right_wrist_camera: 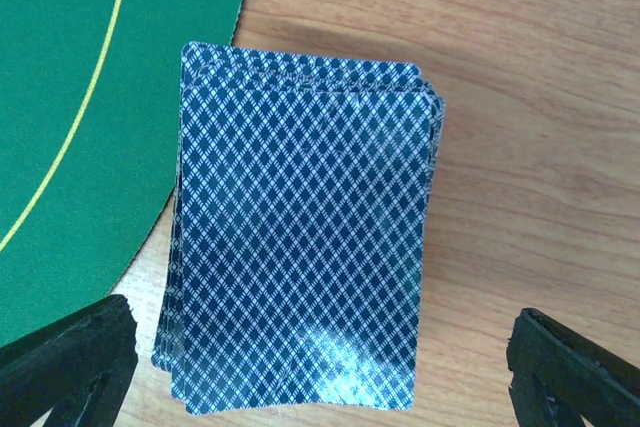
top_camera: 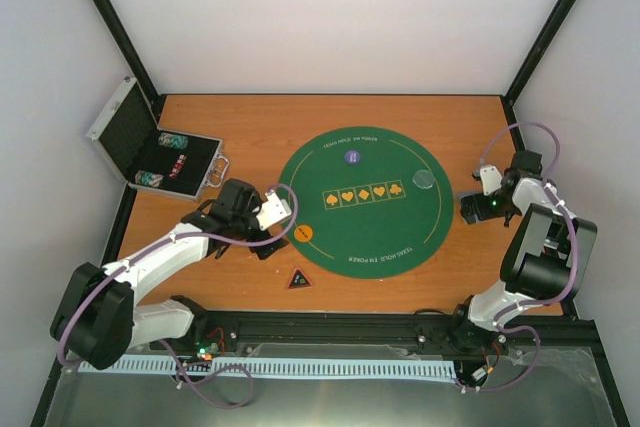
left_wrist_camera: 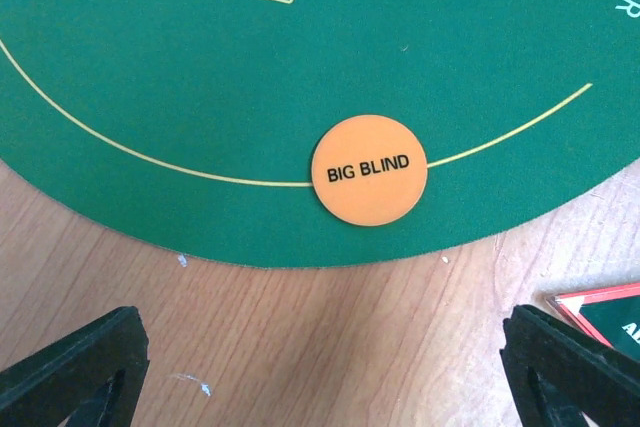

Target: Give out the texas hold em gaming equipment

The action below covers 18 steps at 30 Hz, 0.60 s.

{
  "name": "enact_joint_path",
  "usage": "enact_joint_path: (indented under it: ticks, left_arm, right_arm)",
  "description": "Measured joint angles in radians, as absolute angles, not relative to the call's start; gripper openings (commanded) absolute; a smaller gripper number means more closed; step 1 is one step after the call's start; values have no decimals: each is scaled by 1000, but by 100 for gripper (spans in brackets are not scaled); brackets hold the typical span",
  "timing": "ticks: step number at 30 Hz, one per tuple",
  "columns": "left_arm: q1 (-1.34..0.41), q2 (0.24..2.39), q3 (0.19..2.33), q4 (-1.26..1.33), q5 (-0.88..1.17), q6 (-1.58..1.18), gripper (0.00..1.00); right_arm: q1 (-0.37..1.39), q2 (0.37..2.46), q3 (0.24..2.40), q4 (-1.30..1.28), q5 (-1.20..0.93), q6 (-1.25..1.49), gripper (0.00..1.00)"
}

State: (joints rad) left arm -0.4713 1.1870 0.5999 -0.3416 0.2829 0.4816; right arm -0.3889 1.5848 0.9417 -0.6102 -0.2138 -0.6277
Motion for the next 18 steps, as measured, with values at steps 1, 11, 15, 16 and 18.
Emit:
enact_joint_path:
  ticks: [1,11,15,16,18]
  left_arm:
    - [-471,1188,600,-343,284,482,97]
    - [-471,1192,600,-357,300,482,97]
    - [-471,1195,600,-360,304,484,97]
    - [-471,1195,600,-360,304,485,97]
    - [-471,1196,600,-360,304,488,97]
  right_arm:
    - [-388,1589,942,-610,-214,-628,100]
    - [-384,1645,948,-608,-216,-633,100]
    - [-358,1670,950,-606,-192,-644,100]
    - [-346,1674,950,-603,-185,-648,100]
    - [-318,1684,950,-597,-170,-653,99]
